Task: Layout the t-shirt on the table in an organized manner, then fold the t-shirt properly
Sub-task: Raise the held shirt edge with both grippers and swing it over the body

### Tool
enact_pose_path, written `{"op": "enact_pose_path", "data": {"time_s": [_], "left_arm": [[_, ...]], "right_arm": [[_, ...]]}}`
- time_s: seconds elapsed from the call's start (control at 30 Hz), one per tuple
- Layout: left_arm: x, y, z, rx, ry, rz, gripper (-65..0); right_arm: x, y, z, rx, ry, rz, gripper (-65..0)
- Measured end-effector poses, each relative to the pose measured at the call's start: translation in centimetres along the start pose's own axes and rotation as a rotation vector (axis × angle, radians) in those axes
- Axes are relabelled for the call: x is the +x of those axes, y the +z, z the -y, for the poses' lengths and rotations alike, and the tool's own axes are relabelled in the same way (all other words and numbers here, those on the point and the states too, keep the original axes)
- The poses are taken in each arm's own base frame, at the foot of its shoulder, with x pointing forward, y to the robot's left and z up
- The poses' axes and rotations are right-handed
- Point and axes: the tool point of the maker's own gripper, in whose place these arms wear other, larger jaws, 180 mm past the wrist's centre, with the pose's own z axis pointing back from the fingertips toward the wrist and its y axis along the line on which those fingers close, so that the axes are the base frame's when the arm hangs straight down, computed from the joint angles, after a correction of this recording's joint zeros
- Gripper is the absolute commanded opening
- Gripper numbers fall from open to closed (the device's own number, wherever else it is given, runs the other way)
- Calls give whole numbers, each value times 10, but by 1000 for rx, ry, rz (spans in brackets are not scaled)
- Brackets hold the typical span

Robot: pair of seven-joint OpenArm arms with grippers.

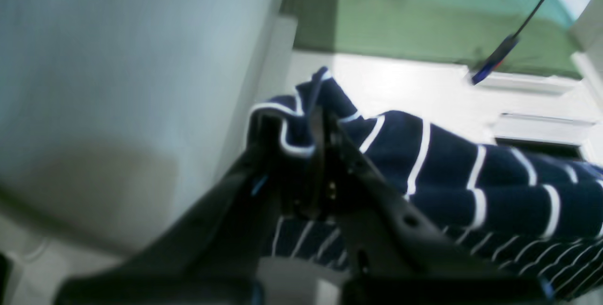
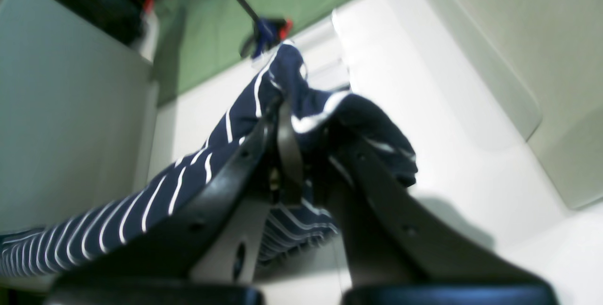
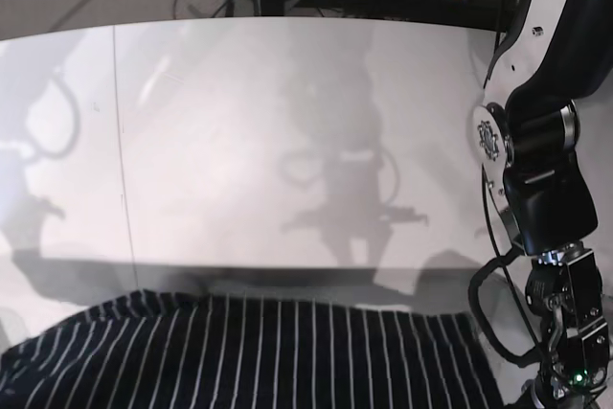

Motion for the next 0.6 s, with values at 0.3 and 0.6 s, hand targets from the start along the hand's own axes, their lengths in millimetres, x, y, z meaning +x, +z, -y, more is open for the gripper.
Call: {"op": "enact_pose_path", "data": {"time_s": [0.3,0.6], "left_arm": [[24,9,12,-15,1,77,-650],[-96,49,1,20,-68,-86,-650]], "right_arm": [[26,21,0,-11,51,28,-650],[-95,62,11,-27,113,-132,-650]]}}
